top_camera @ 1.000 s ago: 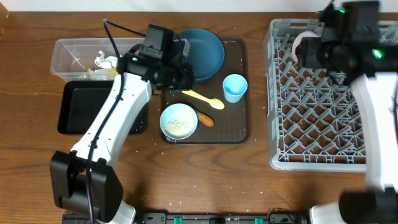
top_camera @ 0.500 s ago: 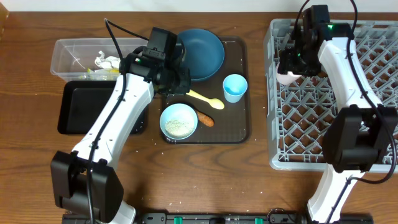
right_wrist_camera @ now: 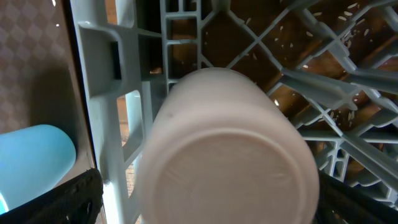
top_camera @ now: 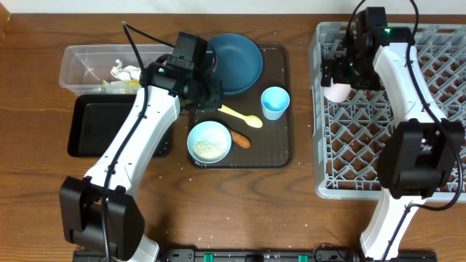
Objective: Sort waste into correct bins and load items into the dishwasher rack
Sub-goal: 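Carry the pink cup with the right gripper and place it in the rack, then grasp the light-blue cup with the left gripper and lift it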
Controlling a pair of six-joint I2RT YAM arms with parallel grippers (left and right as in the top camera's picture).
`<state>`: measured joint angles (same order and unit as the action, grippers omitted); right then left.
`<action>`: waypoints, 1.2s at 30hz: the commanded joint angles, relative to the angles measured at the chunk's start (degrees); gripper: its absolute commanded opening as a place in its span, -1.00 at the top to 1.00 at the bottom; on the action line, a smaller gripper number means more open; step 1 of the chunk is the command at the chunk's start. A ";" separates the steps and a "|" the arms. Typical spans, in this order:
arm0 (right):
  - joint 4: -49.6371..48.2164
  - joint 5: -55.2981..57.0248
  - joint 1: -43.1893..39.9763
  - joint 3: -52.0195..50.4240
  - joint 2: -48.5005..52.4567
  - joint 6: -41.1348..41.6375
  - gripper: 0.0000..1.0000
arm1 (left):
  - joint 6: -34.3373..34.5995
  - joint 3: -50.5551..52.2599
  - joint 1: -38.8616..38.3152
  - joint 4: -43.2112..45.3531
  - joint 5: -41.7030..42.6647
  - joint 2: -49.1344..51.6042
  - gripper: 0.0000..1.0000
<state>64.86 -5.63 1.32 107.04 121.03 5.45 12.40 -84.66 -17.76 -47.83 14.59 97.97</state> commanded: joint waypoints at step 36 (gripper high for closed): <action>15.56 -1.25 0.11 13.46 -10.03 -0.87 -0.98 | 3.37 0.00 -15.26 16.46 0.94 14.93 -0.27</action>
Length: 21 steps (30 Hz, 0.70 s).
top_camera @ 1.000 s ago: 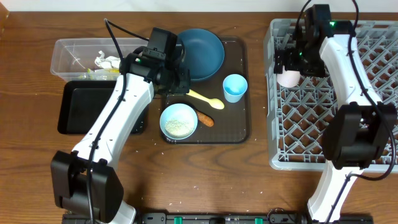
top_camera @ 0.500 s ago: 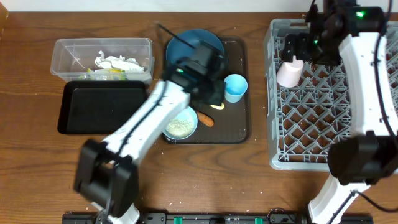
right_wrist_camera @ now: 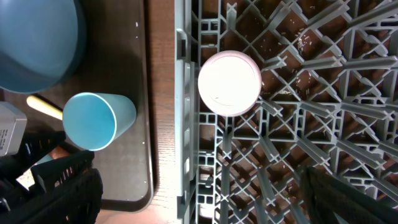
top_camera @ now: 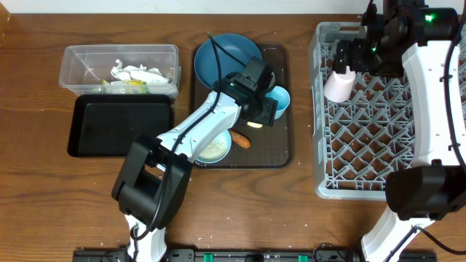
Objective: Sort waste into correct bins and load items into the dishwasher rack
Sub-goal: 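Grasp the light-blue cup with the left gripper and lift it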
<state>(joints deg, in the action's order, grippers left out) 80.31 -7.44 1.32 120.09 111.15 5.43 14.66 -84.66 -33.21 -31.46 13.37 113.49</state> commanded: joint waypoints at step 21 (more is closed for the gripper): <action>0.31 1.20 0.26 0.22 -0.15 -0.81 -0.99 | 14.23 -0.04 0.20 11.15 -10.60 4.07 -0.33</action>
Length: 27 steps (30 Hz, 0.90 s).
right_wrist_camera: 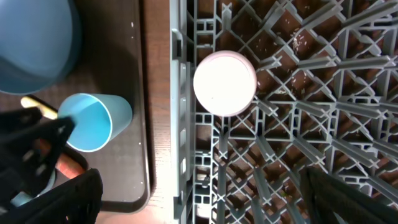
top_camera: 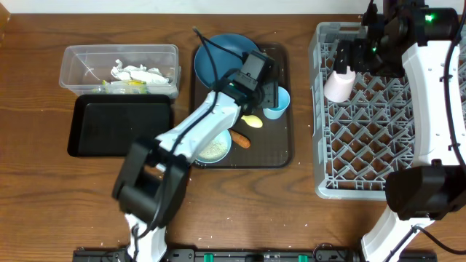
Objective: Sort waste into correct bins and load items into the dishwasher rack
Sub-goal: 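Grasp the light-blue cup with the left gripper and lift it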
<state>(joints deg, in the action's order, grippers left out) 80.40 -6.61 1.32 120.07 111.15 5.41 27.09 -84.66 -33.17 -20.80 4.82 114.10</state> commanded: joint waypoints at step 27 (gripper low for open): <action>-12.41 -54.16 2.43 -12.48 -0.15 -27.23 -0.98 | -13.73 -0.68 23.39 -13.90 62.90 -17.88 0.88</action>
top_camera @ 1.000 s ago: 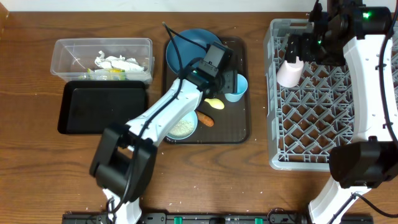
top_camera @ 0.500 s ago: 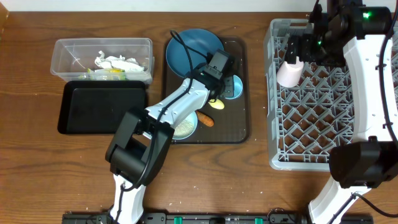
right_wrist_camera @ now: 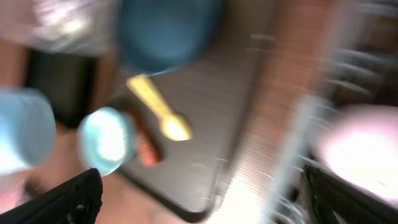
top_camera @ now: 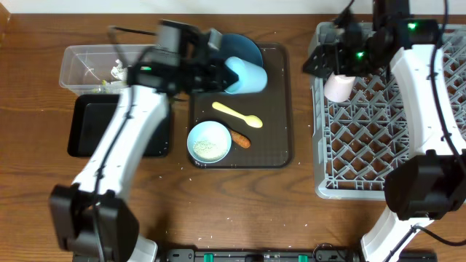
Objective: Sort waste into correct bins and load items into the dishwasher rack
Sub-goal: 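Grasp the light-blue cup with the left gripper and lift it, then hand the light-blue cup from the left gripper to the right gripper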
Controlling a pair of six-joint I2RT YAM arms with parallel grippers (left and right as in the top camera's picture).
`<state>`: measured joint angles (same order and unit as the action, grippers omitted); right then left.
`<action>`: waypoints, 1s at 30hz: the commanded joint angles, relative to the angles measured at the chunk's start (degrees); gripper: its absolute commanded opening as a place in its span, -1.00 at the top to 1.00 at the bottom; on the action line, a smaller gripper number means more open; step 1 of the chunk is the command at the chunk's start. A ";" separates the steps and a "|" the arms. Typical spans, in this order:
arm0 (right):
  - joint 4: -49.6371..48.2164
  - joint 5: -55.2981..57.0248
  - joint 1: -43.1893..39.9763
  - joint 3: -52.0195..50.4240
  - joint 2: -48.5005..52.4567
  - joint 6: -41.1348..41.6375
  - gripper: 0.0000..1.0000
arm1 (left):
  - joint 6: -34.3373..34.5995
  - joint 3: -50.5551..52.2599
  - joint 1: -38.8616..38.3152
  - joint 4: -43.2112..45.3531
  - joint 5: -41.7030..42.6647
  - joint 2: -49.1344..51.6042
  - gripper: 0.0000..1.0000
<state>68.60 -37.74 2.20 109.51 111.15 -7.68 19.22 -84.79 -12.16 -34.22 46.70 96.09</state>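
My left gripper is shut on the light blue cup and holds it tipped on its side above the blue plate. The cup also shows blurred at the left of the right wrist view. On the brown tray lie a yellow spoon, a bowl of rice and an orange scrap. A white cup stands upside down in the grey dishwasher rack. My right gripper is open and empty over the rack's left edge, beside the white cup.
At the far left stands a clear bin holding crumpled waste, with a black tray just in front of it. The rack's grid fills the right side of the table. The right wrist view is motion-blurred.
The light blue cup has left the tray and now hangs in my left gripper, farther back and left over the plate. My right wrist has swung toward the tray, blurring its view.
My right gripper was close around the white cup in the rack while the left hovered by the plate. Then the white cup stood alone in the rack, and my left gripper was at the light blue cup. Now that cup is lifted.
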 commanded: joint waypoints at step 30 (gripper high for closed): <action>1.66 -51.56 11.76 -3.87 -0.26 -46.36 -0.78 | -8.90 -0.39 2.32 -1.38 30.36 0.15 0.88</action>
<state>70.37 -87.09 13.52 105.93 111.15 -53.17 11.53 -84.82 -9.63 -35.62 78.74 96.12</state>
